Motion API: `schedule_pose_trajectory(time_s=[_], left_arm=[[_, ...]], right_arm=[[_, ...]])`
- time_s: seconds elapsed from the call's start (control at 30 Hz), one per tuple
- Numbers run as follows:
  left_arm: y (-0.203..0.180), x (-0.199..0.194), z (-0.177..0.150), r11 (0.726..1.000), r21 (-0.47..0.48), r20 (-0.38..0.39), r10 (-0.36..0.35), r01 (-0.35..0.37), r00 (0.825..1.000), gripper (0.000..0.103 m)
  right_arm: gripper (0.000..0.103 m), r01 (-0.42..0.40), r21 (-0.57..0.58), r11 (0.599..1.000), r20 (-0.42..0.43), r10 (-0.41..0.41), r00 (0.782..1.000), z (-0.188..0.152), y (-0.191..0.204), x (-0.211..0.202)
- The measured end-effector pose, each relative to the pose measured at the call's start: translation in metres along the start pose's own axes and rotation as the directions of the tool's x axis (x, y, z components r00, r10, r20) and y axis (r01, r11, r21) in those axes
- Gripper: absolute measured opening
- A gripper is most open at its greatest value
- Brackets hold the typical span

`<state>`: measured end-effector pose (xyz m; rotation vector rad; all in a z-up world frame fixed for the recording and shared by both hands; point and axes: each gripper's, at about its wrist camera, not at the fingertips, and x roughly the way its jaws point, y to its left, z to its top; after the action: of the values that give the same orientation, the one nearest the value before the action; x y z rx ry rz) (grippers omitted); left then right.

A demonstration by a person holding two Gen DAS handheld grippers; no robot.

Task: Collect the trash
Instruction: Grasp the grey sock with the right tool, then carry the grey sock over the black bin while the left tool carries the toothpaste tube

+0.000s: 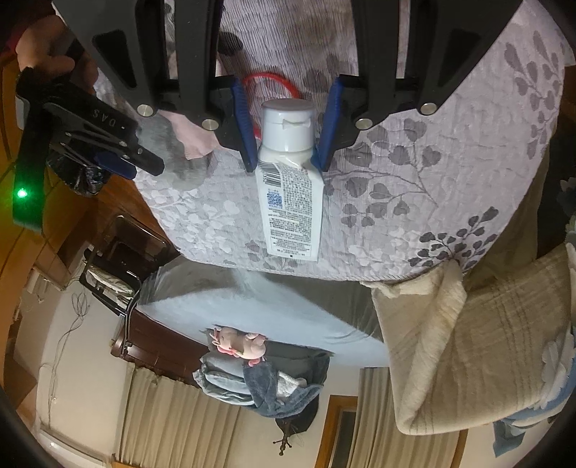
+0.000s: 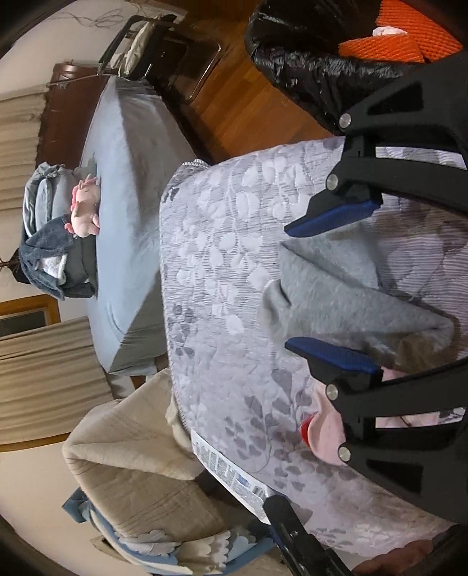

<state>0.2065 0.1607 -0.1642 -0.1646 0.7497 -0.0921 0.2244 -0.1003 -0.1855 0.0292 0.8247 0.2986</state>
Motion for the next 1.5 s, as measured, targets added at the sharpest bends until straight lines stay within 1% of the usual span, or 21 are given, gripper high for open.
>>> schedule_pose_trajectory(time_s=[0.03,0.07,0.1,0.13,0.17,0.2,0.23,0.37,0.5,0.7,0.9,1.0,1.17,1.33,1.5], left_arm=[[0.000,0.003,0.000,1.000,-0.001,-0.002,0.002,-0.002,1.000,0.034],[0.001,0.007,0.000,1.000,-0.003,-0.005,0.001,-0.001,1.000,0.034],[0.002,0.010,-0.001,1.000,-0.006,-0.008,0.000,0.000,1.000,0.034],[0.002,0.011,0.000,1.000,-0.008,-0.009,0.000,0.000,1.000,0.034],[0.003,0.012,0.000,1.000,-0.008,-0.010,-0.001,0.000,1.000,0.034],[0.003,0.013,0.000,1.000,-0.005,-0.010,0.000,0.000,1.000,0.034],[0.003,0.013,0.000,1.000,-0.003,-0.010,0.002,-0.002,1.000,0.034],[0.004,0.012,0.000,1.000,-0.008,-0.012,-0.002,0.002,1.000,0.034],[0.001,0.004,0.004,1.000,0.000,0.003,-0.002,0.002,1.000,0.034],[-0.010,-0.012,0.013,1.000,0.015,0.031,-0.011,0.011,0.999,0.035],[-0.031,-0.026,0.024,0.999,0.047,0.044,-0.029,0.026,0.999,0.035],[-0.046,-0.032,0.027,0.997,0.066,0.047,-0.040,0.037,0.998,0.035],[-0.072,-0.039,0.030,0.994,0.084,0.052,-0.079,0.074,0.996,0.035],[-0.103,-0.041,0.031,0.987,0.110,0.057,-0.125,0.118,0.990,0.035],[-0.142,-0.036,0.032,0.972,0.155,0.050,-0.185,0.175,0.981,0.035]], right_arm=[[0.051,-0.003,-0.001,1.000,-0.012,0.003,1.000,0.000,0.000,0.004],[0.042,-0.011,-0.004,1.000,-0.027,0.011,1.000,0.000,0.000,0.008],[0.038,-0.015,-0.011,1.000,-0.039,0.014,0.999,-0.001,0.001,0.010],[0.027,-0.018,-0.023,1.000,-0.051,0.017,0.999,-0.001,0.002,0.012],[0.013,-0.022,-0.034,0.999,-0.056,0.020,0.998,-0.001,0.004,0.012],[0.008,-0.026,-0.050,0.998,-0.058,0.023,0.998,-0.002,0.005,0.012],[0.006,-0.028,-0.062,0.998,-0.052,0.025,0.998,-0.001,0.007,0.009],[0.004,-0.056,-0.064,0.996,-0.001,0.056,0.998,0.008,0.010,-0.011],[0.004,-0.075,-0.062,0.995,0.071,0.079,0.994,0.023,0.009,-0.044],[0.004,-0.073,-0.064,0.995,0.152,0.082,0.985,0.040,0.005,-0.085],[0.004,-0.058,-0.056,0.997,0.201,0.068,0.977,0.046,-0.004,-0.117],[0.004,-0.046,-0.044,0.998,0.220,0.054,0.974,0.046,-0.012,-0.133],[0.004,-0.030,-0.015,0.999,0.239,0.033,0.971,0.043,-0.029,-0.152],[0.004,0.015,0.011,1.000,0.257,-0.017,0.966,0.038,-0.053,-0.174],[0.004,0.071,0.049,0.996,0.271,-0.082,0.959,0.028,-0.082,-0.194]])
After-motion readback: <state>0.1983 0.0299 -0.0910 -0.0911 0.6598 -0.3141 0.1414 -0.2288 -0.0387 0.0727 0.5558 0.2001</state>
